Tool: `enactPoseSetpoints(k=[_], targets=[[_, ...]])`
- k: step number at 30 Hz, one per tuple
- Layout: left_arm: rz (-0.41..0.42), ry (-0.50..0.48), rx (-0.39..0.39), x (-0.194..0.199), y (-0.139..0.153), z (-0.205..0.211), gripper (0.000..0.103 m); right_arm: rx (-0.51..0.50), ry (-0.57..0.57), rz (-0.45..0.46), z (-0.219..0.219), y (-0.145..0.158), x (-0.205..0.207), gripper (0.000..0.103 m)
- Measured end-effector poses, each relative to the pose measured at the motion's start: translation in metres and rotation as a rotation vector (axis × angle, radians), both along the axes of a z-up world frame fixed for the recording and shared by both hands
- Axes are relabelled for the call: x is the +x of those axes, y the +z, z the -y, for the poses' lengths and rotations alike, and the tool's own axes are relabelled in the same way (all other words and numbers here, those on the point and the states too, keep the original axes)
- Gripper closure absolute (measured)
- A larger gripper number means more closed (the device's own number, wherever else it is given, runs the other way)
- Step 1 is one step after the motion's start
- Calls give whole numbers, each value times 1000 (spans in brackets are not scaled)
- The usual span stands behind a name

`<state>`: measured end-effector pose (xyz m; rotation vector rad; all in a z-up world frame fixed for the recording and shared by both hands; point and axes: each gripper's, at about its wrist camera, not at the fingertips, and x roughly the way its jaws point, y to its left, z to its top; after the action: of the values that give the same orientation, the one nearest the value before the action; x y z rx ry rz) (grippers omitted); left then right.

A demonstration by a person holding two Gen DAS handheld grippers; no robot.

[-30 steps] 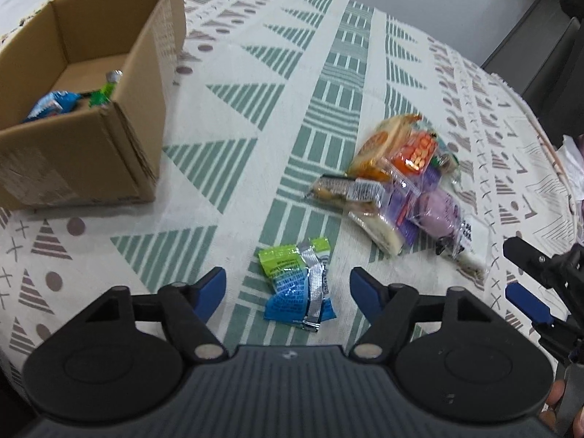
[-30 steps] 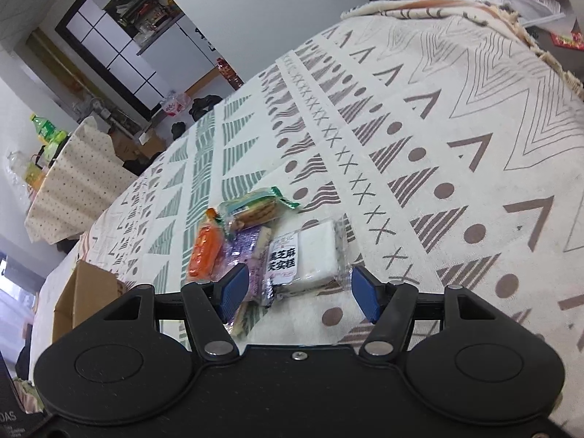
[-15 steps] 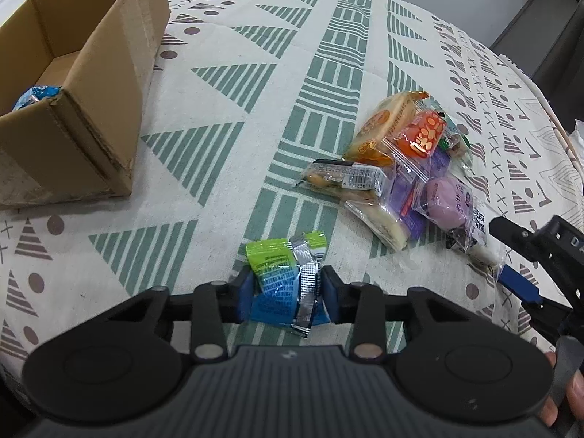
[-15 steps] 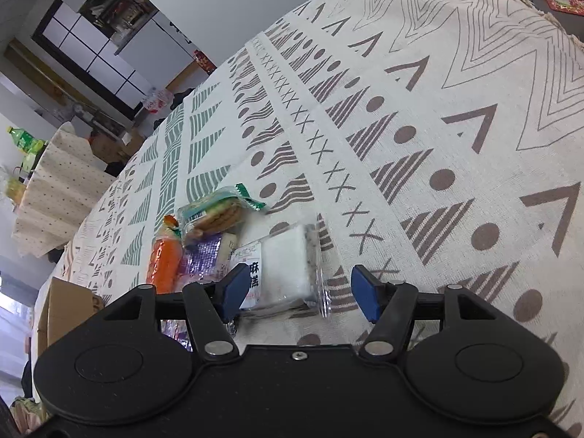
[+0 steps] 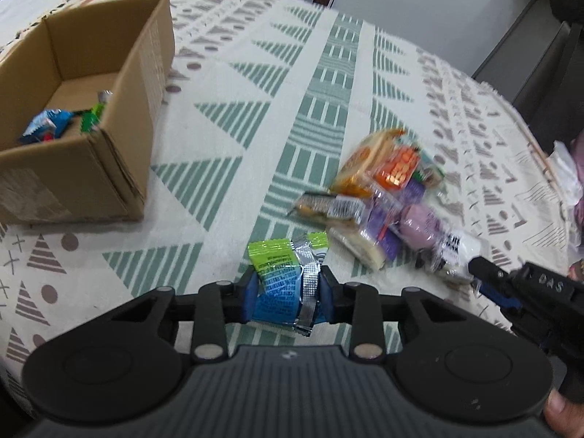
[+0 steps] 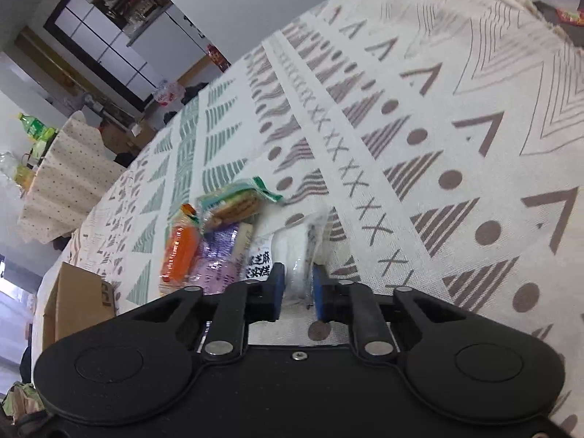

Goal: Organize snacks
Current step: 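Carry both snacks to the box and open the grippers over it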

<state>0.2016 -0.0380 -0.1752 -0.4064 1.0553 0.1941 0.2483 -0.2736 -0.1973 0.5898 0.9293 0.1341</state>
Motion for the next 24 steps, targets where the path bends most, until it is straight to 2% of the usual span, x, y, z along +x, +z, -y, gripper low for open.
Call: enactPoseSetpoints(k=[13, 24], targets=[[165, 19, 2, -15, 48, -18, 70, -14, -15, 103, -5, 50, -38, 94], [268, 77, -6, -25, 81, -51, 70, -19, 35, 195, -33, 98, -46, 95]])
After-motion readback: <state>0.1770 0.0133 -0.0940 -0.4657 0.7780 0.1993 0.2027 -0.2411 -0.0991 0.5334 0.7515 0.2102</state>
